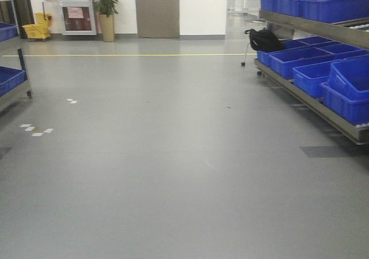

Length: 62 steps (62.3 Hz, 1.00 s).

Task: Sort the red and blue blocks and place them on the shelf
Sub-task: 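Drive the base across the floor to a shelf of blue bins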

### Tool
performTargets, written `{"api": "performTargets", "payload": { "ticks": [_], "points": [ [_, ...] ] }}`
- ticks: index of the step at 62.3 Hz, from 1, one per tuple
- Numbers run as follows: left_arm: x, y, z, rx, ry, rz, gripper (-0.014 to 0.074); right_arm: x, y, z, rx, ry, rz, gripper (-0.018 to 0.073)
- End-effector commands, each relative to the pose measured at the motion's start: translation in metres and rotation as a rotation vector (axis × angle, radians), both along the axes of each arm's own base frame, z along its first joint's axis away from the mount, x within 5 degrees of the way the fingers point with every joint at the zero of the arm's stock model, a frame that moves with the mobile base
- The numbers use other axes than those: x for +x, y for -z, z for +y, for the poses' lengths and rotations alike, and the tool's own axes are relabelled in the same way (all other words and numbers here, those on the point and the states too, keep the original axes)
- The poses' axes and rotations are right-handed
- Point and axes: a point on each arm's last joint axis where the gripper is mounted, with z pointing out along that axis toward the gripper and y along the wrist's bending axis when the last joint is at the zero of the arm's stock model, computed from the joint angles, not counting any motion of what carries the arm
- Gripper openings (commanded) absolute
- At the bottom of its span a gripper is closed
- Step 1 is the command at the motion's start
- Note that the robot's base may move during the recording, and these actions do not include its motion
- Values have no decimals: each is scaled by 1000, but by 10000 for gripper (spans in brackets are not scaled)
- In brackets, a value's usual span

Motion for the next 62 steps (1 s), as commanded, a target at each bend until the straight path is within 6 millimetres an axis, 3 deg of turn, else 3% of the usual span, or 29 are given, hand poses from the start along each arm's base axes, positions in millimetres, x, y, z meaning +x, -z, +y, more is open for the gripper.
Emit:
{"api": "performTargets", "payload": {
  "ticks": [1,62],
  "points": [
    [0,-16,3,-23,-32,-89,123,1,-16,0,-8,1,-104,52],
    [0,-16,3,-23,-32,-89,123,1,-16,0,-8,1,-104,52]
  ]
}}
